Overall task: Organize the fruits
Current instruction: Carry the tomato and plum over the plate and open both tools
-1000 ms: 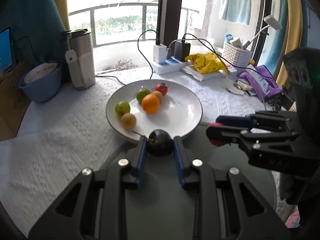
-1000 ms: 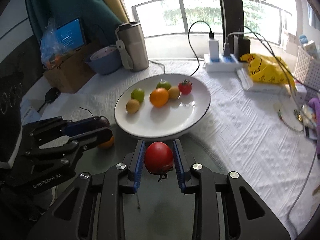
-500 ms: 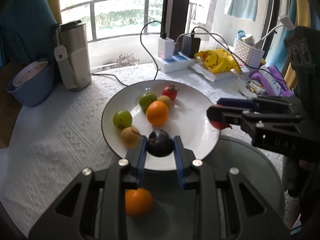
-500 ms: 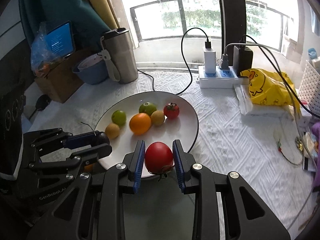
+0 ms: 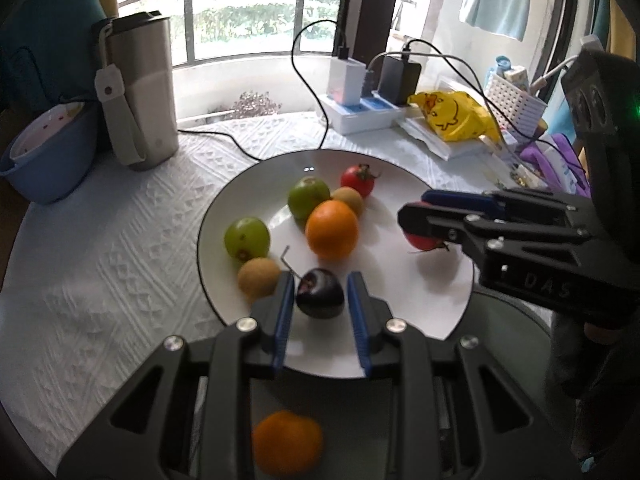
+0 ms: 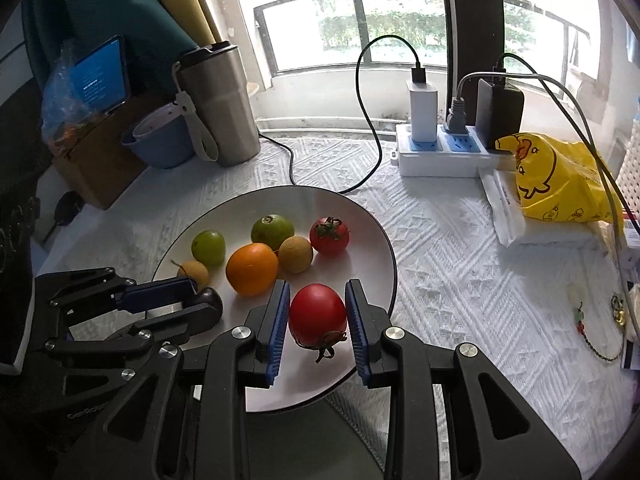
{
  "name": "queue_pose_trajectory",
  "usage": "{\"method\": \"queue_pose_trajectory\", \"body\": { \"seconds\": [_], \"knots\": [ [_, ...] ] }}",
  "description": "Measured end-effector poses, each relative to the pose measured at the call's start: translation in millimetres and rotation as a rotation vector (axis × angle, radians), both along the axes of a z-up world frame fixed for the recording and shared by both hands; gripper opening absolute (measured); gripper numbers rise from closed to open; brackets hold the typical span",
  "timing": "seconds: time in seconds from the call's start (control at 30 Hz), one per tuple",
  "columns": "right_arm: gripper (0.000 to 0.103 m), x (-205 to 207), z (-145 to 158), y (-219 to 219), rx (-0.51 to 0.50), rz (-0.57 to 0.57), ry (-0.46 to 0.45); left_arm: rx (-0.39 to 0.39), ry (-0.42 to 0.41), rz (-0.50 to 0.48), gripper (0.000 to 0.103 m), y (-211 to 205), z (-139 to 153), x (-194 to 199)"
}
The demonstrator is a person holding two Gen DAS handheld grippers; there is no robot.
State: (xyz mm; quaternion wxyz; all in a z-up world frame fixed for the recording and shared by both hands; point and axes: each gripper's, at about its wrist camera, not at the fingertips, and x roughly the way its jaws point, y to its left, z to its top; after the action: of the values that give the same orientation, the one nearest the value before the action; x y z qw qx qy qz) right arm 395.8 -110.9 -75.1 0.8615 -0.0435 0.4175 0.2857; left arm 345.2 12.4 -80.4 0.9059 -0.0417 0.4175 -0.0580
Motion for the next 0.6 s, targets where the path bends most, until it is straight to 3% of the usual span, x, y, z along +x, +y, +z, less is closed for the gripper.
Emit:
{"method": "queue_pose_trajectory", "body": {
  "seconds": [0.37,0.6],
  "knots": [
    [0.035,-18,18,0,-0.003,-0.014,-0.035,-0.036,-0.043,0.021,0.032,9,17,-18],
    [0.035,-43,33,-1,0.0,-0.018,-0.06,-0.066,-0.083,0.024,0.046,10,32,-40]
  ]
}}
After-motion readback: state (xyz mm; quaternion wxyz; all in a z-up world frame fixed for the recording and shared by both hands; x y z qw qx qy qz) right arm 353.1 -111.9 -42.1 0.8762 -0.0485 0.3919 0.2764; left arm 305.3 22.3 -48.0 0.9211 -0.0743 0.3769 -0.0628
